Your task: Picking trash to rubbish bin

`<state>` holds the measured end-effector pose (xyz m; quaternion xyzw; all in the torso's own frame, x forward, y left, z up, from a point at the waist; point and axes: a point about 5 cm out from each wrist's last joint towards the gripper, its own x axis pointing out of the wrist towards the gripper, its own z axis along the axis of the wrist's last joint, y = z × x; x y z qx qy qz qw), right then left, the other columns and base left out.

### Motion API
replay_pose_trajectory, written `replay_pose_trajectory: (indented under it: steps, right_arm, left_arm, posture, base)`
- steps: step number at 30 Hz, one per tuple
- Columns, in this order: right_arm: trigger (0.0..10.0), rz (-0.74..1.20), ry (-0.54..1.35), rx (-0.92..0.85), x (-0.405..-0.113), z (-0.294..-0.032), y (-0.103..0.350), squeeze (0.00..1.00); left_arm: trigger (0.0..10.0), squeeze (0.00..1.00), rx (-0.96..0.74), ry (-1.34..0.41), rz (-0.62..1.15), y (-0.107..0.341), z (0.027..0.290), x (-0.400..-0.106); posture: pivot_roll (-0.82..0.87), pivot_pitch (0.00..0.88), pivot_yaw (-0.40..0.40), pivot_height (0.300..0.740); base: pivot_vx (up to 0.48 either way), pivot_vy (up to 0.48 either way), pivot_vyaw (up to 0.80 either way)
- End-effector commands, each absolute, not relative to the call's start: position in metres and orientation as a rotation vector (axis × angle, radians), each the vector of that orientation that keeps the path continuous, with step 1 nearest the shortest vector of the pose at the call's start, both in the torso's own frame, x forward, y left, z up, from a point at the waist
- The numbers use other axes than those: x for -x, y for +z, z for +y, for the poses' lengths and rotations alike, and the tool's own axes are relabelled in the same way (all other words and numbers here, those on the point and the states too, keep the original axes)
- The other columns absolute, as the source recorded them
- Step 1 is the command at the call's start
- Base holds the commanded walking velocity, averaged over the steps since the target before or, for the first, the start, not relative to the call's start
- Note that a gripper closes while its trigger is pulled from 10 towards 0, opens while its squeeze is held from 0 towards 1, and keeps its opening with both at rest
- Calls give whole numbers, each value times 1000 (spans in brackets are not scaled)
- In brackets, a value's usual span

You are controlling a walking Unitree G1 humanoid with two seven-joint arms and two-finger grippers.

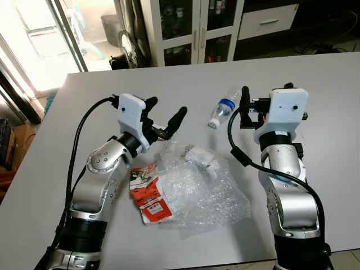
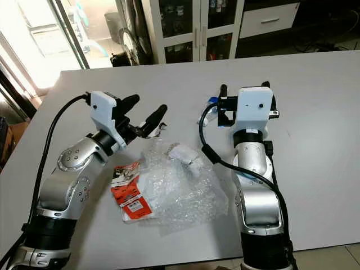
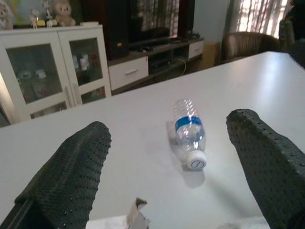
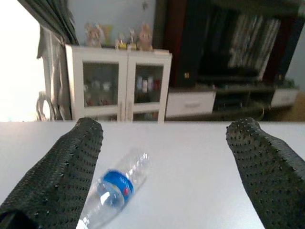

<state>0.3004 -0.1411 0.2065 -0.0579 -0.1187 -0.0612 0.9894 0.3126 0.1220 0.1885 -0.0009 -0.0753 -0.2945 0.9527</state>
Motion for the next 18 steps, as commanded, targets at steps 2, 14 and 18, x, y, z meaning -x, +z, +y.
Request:
replay_pose_trajectory:
  steps: [2, 14, 18]
  right_arm:
    - [10000, -173, -147, 24, -312, -144, 201, 0]
    - [10000, -68, -133, -132, -344, -135, 193, 0]
    - [10000, -39, -111, -181, -352, -129, 191, 0]
  left_arm:
    - [10000, 0, -25, -601, -140, 189, 127, -307]
    - [10000, 0, -56, -607, -104, 189, 138, -296]
    - [10000, 0, -60, -604, -98, 190, 139, -294]
  posture:
    - [57, 143, 86, 740]
    - [124, 205, 109, 740]
    - [138, 206, 107, 740]
  base:
    - [0, 0, 0]
    - [0, 0, 0]
    - [0, 0, 0]
